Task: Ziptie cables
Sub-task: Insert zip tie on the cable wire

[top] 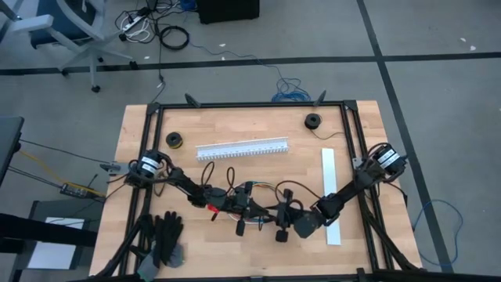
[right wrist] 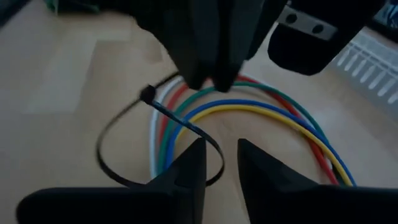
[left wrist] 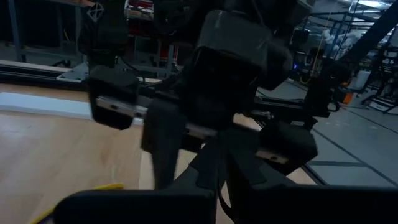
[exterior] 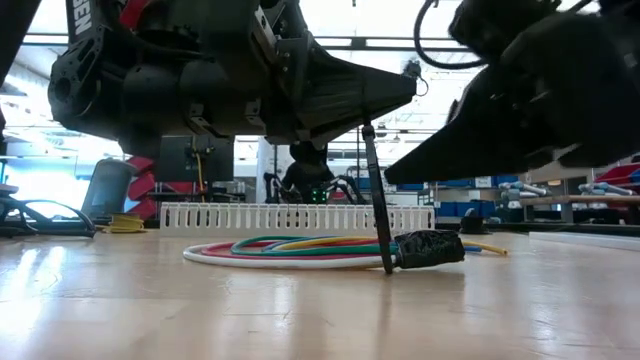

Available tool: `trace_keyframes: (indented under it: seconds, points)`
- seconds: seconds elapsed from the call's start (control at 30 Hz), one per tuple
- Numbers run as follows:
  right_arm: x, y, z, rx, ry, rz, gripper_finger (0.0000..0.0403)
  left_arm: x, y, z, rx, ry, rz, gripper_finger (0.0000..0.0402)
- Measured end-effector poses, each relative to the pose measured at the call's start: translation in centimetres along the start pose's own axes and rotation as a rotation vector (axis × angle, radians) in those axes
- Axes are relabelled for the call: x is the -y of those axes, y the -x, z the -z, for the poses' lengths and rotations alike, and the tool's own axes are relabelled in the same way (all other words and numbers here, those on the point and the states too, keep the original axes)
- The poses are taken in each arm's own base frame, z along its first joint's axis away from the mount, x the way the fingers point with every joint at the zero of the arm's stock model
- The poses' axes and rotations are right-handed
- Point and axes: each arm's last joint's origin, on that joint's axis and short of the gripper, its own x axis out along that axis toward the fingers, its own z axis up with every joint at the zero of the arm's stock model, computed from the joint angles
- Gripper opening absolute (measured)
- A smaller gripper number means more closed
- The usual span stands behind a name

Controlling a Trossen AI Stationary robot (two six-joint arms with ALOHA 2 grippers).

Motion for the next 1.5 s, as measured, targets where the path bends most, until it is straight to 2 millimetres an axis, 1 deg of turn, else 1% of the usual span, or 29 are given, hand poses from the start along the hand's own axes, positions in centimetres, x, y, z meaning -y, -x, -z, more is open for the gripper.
trace_keyframes:
  seconds: [0.17,0.3,0.47,0.6,0.73,0.8,0.87,0.97,1.0,1.13,1.27,1.4,1.5]
  points:
    - [0.9,-1.0,-0.1,-0.030,0.008,-0.025,0.0103,0.0,0.0,0.0,0.001,0.004,0.000,0.0000]
    - [1.6,-1.7,-0.2,-0.051,-0.004,-0.064,0.0115,0.0,0.0,0.0,0.004,0.004,0.001,0.0000]
    - [1.4,-1.7,-0.2,-0.059,-0.019,-0.117,0.0115,0.0,0.0,0.0,0.004,0.005,0.001,0.0000]
    - [1.2,-1.4,-0.3,-0.031,0.004,-0.070,0.0112,0.0,0.0,0.0,0.004,0.005,0.001,0.0000]
    - [1.5,-1.7,-0.5,-0.024,-0.022,-0.064,0.0109,0.0,0.0,-0.2,0.027,0.008,0.004,0.0000]
    - [1.7,-1.9,-0.5,-0.035,-0.061,-0.087,0.0099,0.0,0.0,-0.3,0.032,0.008,0.005,0.0000]
    - [1.8,-2.1,-0.6,-0.043,-0.078,-0.105,0.0078,0.0,0.0,-0.3,0.034,0.009,0.005,0.0000]
    - [1.9,-2.1,-0.6,-0.044,-0.095,-0.111,0.0024,0.0,0.0,-0.3,0.035,0.009,0.005,0.0000]
    - [1.9,-2.1,-0.6,-0.043,-0.097,-0.109,0.0013,0.0,0.0,-0.3,0.035,0.009,0.005,0.0000]
    - [2.1,-2.1,-0.3,-0.055,-0.140,-0.033,0.0002,0.0,0.0,-0.5,0.051,0.011,0.005,0.0000]
    - [2.2,-1.7,0.3,-0.062,-0.194,0.073,0.0000,-0.2,0.3,-0.3,0.050,0.029,-0.029,0.0002]
    - [1.7,-1.2,0.3,-0.034,-0.238,0.112,0.0000,-0.7,1.5,0.6,0.031,0.064,-0.104,0.0007]
    - [1.2,-0.8,0.3,-0.011,-0.255,0.115,0.0000,-1.0,3.0,0.8,0.075,0.091,-0.111,0.0011]
